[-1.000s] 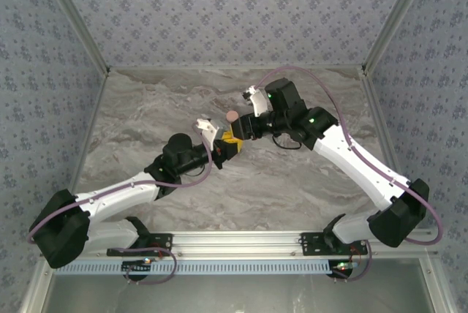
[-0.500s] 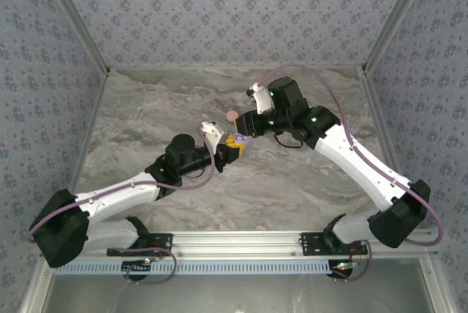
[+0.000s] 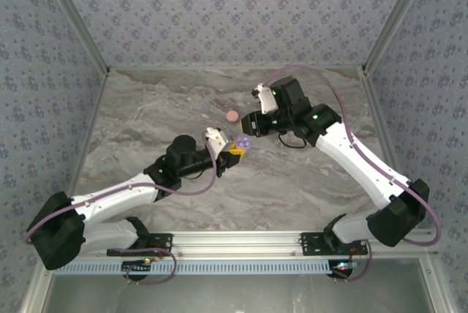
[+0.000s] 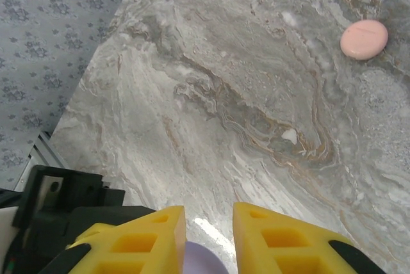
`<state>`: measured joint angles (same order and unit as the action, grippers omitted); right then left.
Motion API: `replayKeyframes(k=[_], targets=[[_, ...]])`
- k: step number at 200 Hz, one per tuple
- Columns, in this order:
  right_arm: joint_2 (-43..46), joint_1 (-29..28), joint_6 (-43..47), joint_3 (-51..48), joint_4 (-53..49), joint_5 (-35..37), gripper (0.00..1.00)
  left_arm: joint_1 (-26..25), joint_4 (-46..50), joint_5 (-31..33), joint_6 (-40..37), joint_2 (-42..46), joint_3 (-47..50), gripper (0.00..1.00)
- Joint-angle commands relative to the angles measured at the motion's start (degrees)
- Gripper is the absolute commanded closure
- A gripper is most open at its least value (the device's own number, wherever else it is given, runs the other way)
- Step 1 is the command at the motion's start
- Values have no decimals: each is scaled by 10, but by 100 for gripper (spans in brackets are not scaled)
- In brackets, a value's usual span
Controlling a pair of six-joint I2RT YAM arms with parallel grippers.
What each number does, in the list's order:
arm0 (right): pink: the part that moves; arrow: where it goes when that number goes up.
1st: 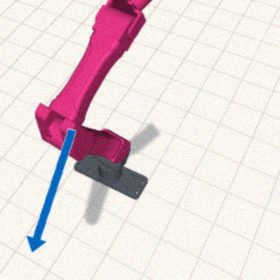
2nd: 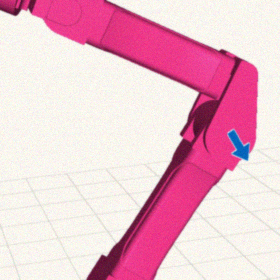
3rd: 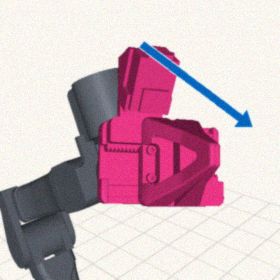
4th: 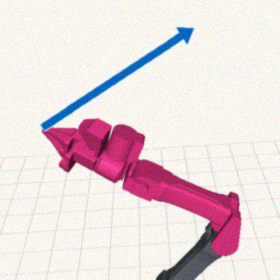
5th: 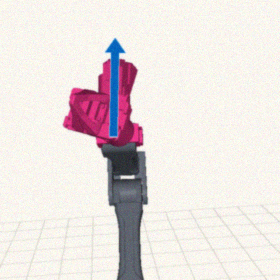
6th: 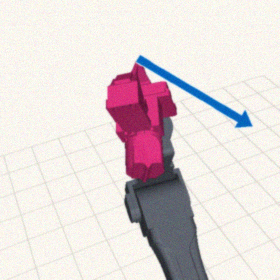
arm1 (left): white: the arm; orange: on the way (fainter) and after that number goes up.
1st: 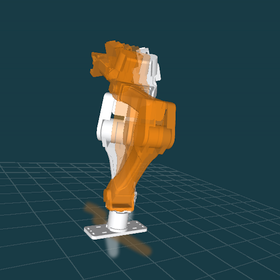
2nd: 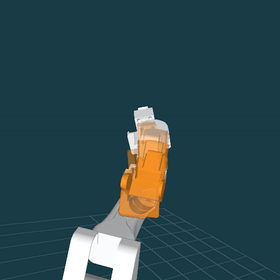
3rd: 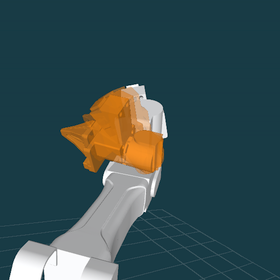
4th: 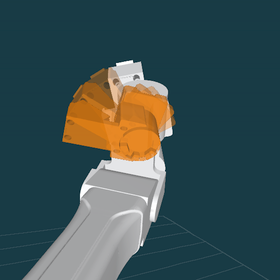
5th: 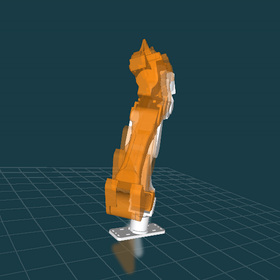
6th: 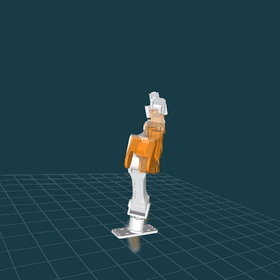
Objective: Insert wireless bluetooth earbuds into charging case
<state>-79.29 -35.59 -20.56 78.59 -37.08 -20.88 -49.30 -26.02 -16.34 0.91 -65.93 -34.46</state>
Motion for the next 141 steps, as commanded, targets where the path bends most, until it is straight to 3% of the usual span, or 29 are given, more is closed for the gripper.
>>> replayKeyframes(k=[1, 66, 141], targets=[[-13, 4, -4, 14, -27, -15, 71, -5, 15, -19, -34, 17, -26, 81], [-28, -3, 8, 24, -45, -48, 73, -5, 21, -2, -29, 17, -30, 81], [-29, -12, 20, 28, -57, -58, 75, -5, 21, 67, 4, 9, -35, 81]])
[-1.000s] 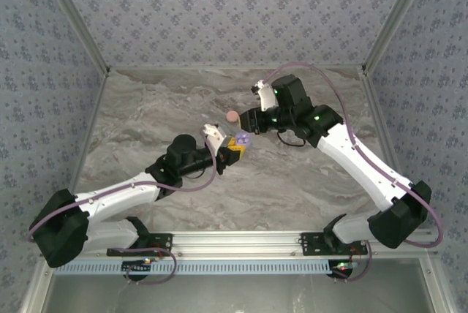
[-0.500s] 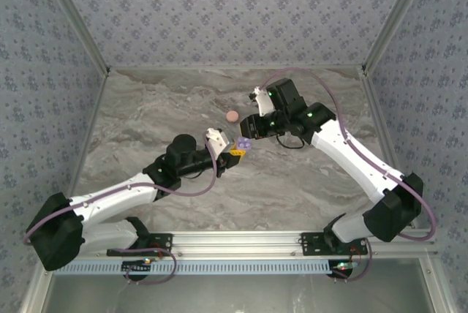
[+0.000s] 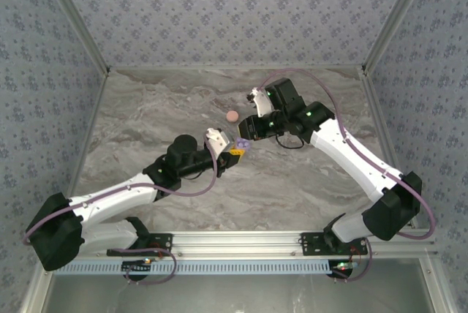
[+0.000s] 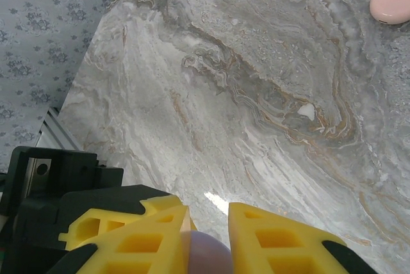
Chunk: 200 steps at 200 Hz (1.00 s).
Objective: Insert wireless bluetooth earbuds into charging case
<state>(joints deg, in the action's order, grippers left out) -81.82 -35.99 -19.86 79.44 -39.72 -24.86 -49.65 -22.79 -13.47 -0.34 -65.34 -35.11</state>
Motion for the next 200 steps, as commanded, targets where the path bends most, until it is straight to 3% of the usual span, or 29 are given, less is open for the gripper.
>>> replayKeyframes(k=[1, 113, 133, 171, 200], targets=[[-3, -9, 13, 19, -30, -19, 75, -1, -11, 39, 16, 2, -29, 81], [-6, -15, 20, 23, -43, -9, 74, 7, -13, 77, 48, 0, -30, 80], [-5, -13, 17, 25, -47, 21, 74, 10, 17, 96, 62, -5, -41, 79], [8, 9, -23, 13, -61, 148, 73, 30, 76, 142, 126, -31, -62, 79], [24, 44, -42, -15, -65, 164, 73, 64, 135, 142, 218, -65, -84, 80]])
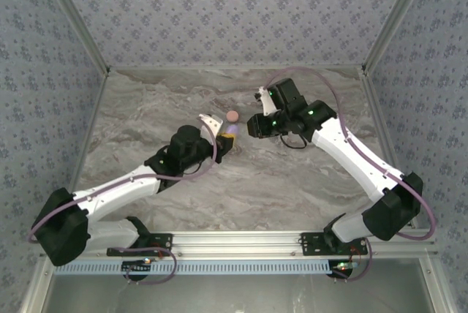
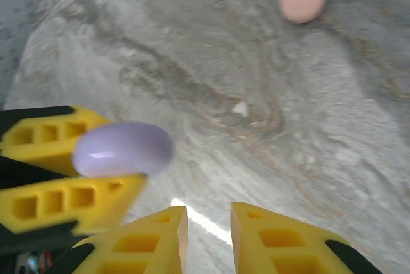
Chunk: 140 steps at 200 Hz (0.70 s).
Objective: Insert wireless bluetooth earbuds into charging case
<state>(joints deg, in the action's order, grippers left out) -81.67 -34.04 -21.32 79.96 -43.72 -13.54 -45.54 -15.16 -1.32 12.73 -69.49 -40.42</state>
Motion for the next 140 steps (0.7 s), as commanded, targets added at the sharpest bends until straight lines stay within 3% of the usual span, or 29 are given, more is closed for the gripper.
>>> replayKeyframes(k=[1, 43, 73, 140], targets=[[23, 25, -27, -21, -24, 51, 73, 24, 60, 20, 91, -25, -32, 80], [45, 52, -30, -54, -25, 44, 72, 61, 121, -11, 193, -92, -75, 77], [51, 63, -33, -66, -25, 39, 73, 91, 175, -73, 244, -162, -128, 77], [53, 68, -32, -72, -24, 33, 72, 134, 209, -194, 272, -325, -244, 78]])
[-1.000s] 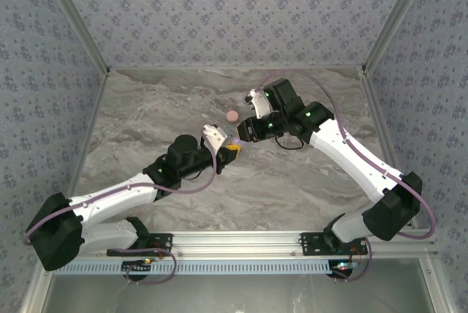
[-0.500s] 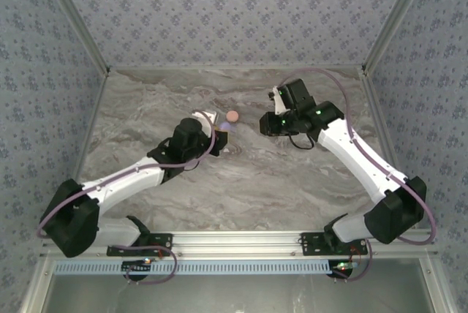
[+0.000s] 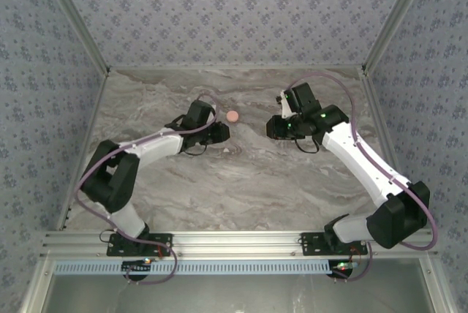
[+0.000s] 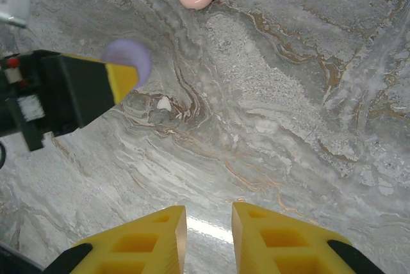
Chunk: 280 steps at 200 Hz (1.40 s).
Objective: Insert wireless bluetooth earbuds into charging case
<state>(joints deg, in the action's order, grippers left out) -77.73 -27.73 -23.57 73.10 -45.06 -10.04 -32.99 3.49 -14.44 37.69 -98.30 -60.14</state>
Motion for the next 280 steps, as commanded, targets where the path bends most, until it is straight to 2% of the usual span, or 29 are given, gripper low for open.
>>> replayKeyframes(k=[1, 67, 144, 187, 221, 254, 280], targets=[[14, 5, -9, -3, -11, -2, 72, 9, 22, -65, 23, -39, -48, 78], [15, 8, -7, -8, -14, -3, 72, 19, 68, -92, 30, -146, -141, 79], [16, 11, -5, -11, -14, -4, 71, 23, 95, -94, 32, -182, -158, 76], [16, 14, -5, -15, -14, 0, 70, 23, 123, -69, 16, -181, -160, 57], [16, 21, -3, -24, -9, 15, 64, 26, 141, -40, -16, -153, -154, 40], [19, 28, 4, -35, 5, 62, 57, 30, 177, 18, -56, -97, -145, 35], [28, 31, 18, -58, 17, 142, 55, 30, 198, 84, -89, -26, -119, 33]])
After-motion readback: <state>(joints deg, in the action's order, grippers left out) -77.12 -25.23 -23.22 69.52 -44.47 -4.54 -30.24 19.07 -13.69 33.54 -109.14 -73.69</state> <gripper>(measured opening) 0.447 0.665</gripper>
